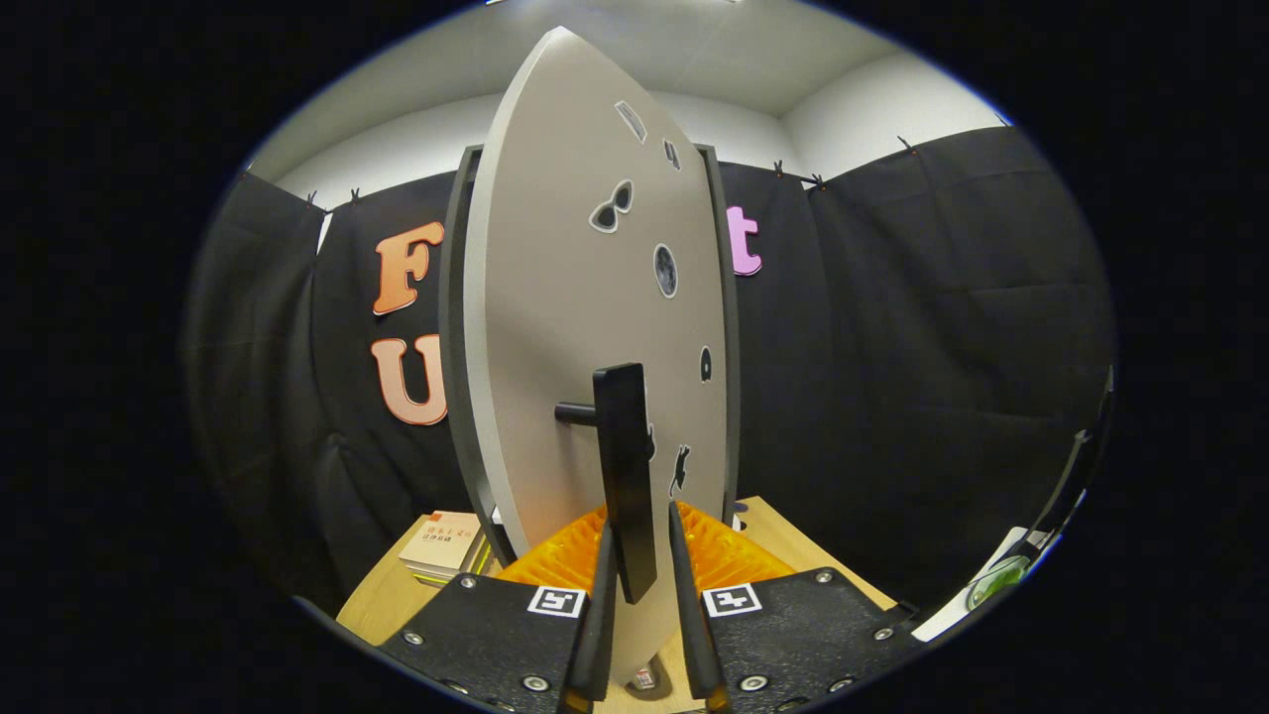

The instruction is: Open the shoe cabinet door, grab the shoes and put them into the shoe cabinet, then close the shoe cabinet door.

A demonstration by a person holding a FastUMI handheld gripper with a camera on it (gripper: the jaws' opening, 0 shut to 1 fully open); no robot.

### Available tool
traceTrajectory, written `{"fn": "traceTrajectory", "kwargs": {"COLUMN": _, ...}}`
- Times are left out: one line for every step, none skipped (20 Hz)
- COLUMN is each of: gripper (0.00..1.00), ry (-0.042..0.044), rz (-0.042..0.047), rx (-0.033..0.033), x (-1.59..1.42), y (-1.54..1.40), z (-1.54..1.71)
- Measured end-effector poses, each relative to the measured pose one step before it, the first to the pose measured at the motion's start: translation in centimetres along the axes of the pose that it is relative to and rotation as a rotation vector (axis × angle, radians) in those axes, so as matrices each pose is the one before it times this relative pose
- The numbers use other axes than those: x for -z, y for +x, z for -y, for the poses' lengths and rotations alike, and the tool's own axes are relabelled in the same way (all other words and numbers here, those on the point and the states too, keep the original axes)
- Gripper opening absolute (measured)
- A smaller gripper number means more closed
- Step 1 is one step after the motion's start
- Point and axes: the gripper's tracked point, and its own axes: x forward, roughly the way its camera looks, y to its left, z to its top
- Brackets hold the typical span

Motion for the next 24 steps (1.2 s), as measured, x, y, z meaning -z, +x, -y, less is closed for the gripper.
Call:
{"fn": "traceTrajectory", "kwargs": {"gripper": 0.29, "ry": 0.00324, "rz": 0.00309, "rx": 0.01177, "x": 0.068, "y": -0.082, "z": 0.603}}
{"fn": "traceTrajectory", "kwargs": {"gripper": 0.29, "ry": 0.00289, "rz": -0.00239, "rx": 0.00935, "x": 0.017, "y": -0.187, "z": 0.571}}
{"fn": "traceTrajectory", "kwargs": {"gripper": 0.29, "ry": 0.00923, "rz": -0.00227, "rx": 0.00986, "x": 0.002, "y": -0.016, "z": 0.161}}
{"fn": "traceTrajectory", "kwargs": {"gripper": 0.29, "ry": 0.00549, "rz": -0.00231, "rx": 0.00768, "x": 0.09, "y": -0.178, "z": 0.499}}
{"fn": "traceTrajectory", "kwargs": {"gripper": 0.29, "ry": 0.00107, "rz": 0.00304, "rx": 0.00783, "x": -0.019, "y": -0.121, "z": 0.741}}
{"fn": "traceTrajectory", "kwargs": {"gripper": 0.29, "ry": -0.00264, "rz": -0.00281, "rx": 0.01436, "x": -0.034, "y": -0.158, "z": 0.825}}
{"fn": "traceTrajectory", "kwargs": {"gripper": 0.31, "ry": -0.00355, "rz": 0.00134, "rx": 0.00386, "x": 0.058, "y": 0.143, "z": 0.652}}
{"fn": "traceTrajectory", "kwargs": {"gripper": 0.32, "ry": -0.00064, "rz": -0.00192, "rx": -0.00023, "x": 0.13, "y": -0.047, "z": 0.631}}
{"fn": "traceTrajectory", "kwargs": {"gripper": 0.34, "ry": 0.00435, "rz": 0.00001, "rx": 0.00356, "x": -0.029, "y": 0.093, "z": 0.582}}
{"fn": "traceTrajectory", "kwargs": {"gripper": 0.35, "ry": 0.00295, "rz": -0.00072, "rx": -0.00125, "x": 0.004, "y": -0.045, "z": 0.581}}
{"fn": "traceTrajectory", "kwargs": {"gripper": 0.39, "ry": 0.00045, "rz": -0.00148, "rx": 0.00038, "x": 0.119, "y": -0.027, "z": 0.344}}
{"fn": "traceTrajectory", "kwargs": {"gripper": 0.41, "ry": -0.00312, "rz": -0.00082, "rx": -0.00051, "x": 0.015, "y": -0.029, "z": 0.351}}
{"fn": "traceTrajectory", "kwargs": {"gripper": 0.43, "ry": -0.00978, "rz": 0.00201, "rx": 0.00302, "x": 0.089, "y": 0.111, "z": 0.233}}
{"fn": "traceTrajectory", "kwargs": {"gripper": 0.43, "ry": -0.01339, "rz": 0.00192, "rx": 0.00328, "x": -0.145, "y": 0.06, "z": 0.275}}
{"fn": "traceTrajectory", "kwargs": {"gripper": 0.44, "ry": -0.00893, "rz": 0.00156, "rx": 0.00363, "x": 0.05, "y": 0.178, "z": 0.171}}
{"fn": "traceTrajectory", "kwargs": {"gripper": 0.44, "ry": -0.00454, "rz": -0.00017, "rx": 0.00398, "x": -0.003, "y": -0.03, "z": 0.467}}
{"fn": "traceTrajectory", "kwargs": {"gripper": 0.45, "ry": -0.00325, "rz": 0.00175, "rx": 0.00253, "x": 0.002, "y": 0.009, "z": 0.357}}
{"fn": "traceTrajectory", "kwargs": {"gripper": 0.45, "ry": -0.00397, "rz": 0.0033, "rx": 0.00074, "x": 0.039, "y": -0.028, "z": 0.471}}
{"fn": "traceTrajectory", "kwargs": {"gripper": 0.47, "ry": -0.00611, "rz": 0.00185, "rx": 0.00125, "x": -0.084, "y": 0.198, "z": 0.301}}
{"fn": "traceTrajectory", "kwargs": {"gripper": 0.48, "ry": -0.00865, "rz": 0.0039, "rx": 0.00192, "x": -0.028, "y": 0.087, "z": 0.53}}
{"fn": "traceTrajectory", "kwargs": {"gripper": 0.5, "ry": -0.00738, "rz": 0.0033, "rx": 0.00477, "x": 0.017, "y": 0.076, "z": 0.576}}
{"fn": "traceTrajectory", "kwargs": {"gripper": 0.51, "ry": -0.00797, "rz": -0.00121, "rx": 0.00477, "x": 0.152, "y": -0.17, "z": 0.681}}
{"fn": "traceTrajectory", "kwargs": {"gripper": 0.52, "ry": 0.00196, "rz": 0.00583, "rx": 0.0019, "x": 0.119, "y": -0.105, "z": 0.735}}
{"fn": "traceTrajectory", "kwargs": {"gripper": 0.52, "ry": 0.0106, "rz": -0.00292, "rx": -0.00423, "x": 0.211, "y": -0.046, "z": 0.509}}
